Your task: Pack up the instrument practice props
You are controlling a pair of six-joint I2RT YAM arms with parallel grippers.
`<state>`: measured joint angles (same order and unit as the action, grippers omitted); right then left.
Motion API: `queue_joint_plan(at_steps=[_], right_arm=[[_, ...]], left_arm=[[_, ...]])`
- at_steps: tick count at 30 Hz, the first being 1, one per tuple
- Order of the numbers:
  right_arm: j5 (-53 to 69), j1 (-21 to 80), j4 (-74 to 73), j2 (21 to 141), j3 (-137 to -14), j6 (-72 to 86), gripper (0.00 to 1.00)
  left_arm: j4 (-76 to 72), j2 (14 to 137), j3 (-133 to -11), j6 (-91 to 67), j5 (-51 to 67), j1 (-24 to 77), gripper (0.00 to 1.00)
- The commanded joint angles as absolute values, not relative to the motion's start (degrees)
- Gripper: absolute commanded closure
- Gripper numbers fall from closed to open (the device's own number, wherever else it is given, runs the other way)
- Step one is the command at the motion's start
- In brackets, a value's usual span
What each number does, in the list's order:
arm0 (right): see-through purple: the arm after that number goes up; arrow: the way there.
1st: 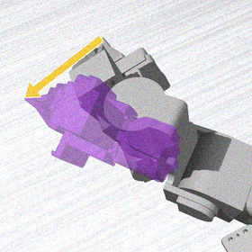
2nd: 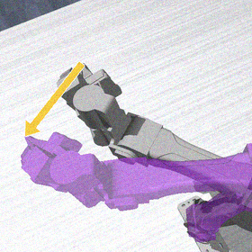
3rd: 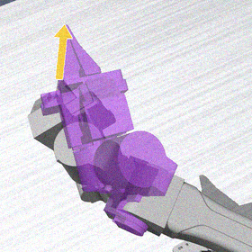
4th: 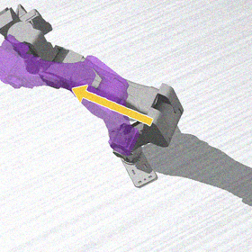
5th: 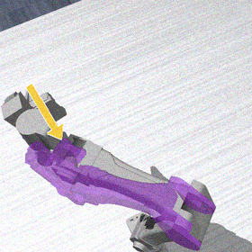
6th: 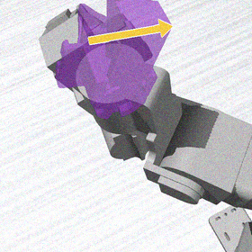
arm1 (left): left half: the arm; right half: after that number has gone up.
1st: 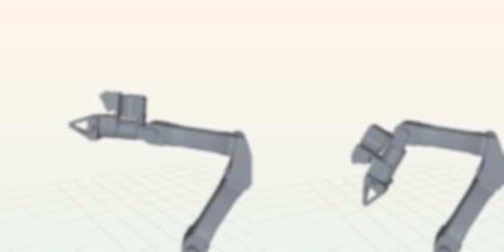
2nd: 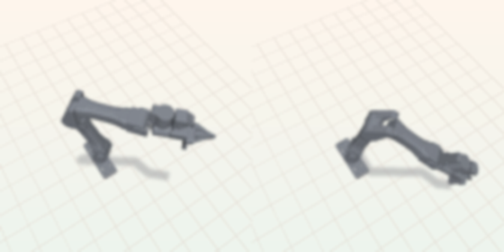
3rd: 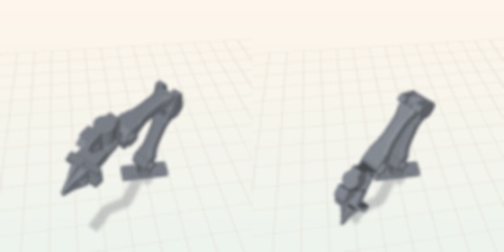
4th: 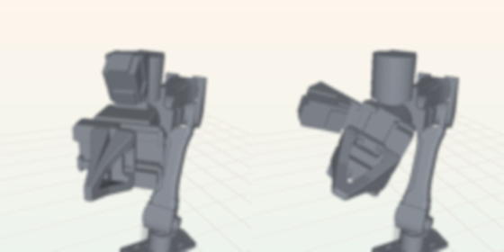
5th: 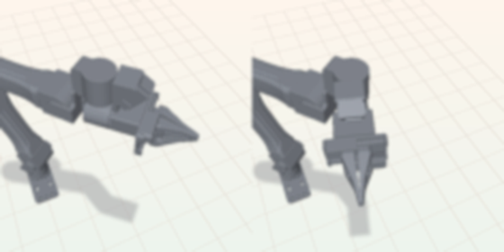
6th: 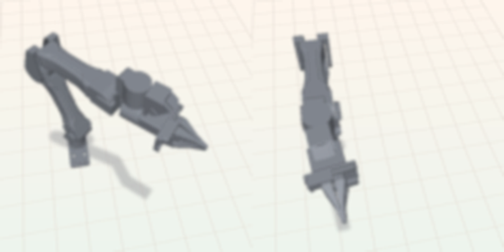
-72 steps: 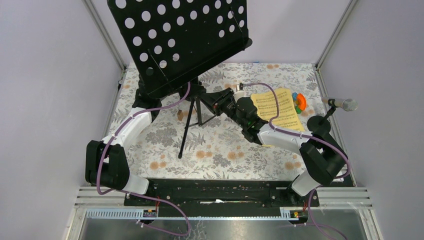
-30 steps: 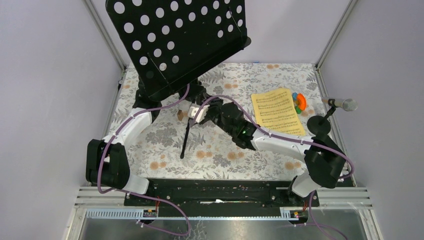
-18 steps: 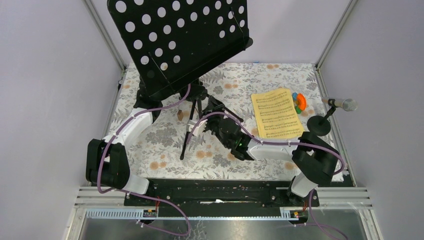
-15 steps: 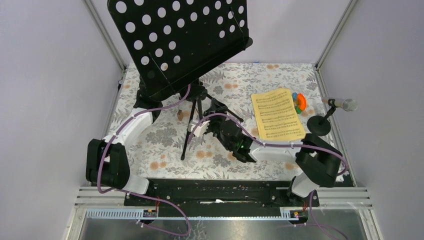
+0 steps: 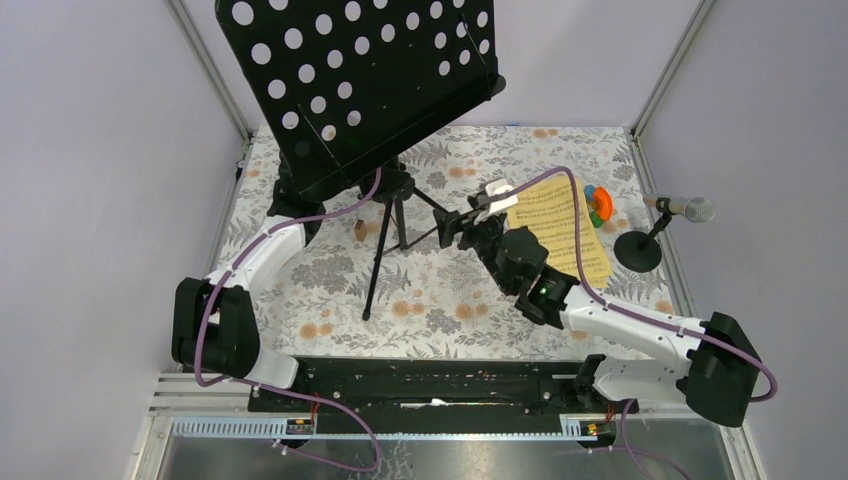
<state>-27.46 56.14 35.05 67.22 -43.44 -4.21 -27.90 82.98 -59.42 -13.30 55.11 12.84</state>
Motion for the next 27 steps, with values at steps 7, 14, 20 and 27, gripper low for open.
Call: queue_joint_plan(at_steps=[7,14,20,27], right_arm=[[-8.74,42.32,28.16,71.21,-48.16,55.89,0.20],[6.84,39.21,41.37,82.44,-51.32,70.95,0.14],[10.24,39.11,48.71,87.47,-53.09,73.71,0.15],[11.94,39.16,50.67,90.79,-54.79,74.81,0.34]], left_arm=[[-25.69,81.68,-61.03,-17.36,54.06,12.74,1.00],[-25.23,82.40,-61.42,-17.16,54.23,12.78,1.00],[-25.23,82.25,-61.57,-17.22,54.41,12.79,1.00],[-25.22,82.35,-61.62,-17.15,54.51,12.74,1.00]])
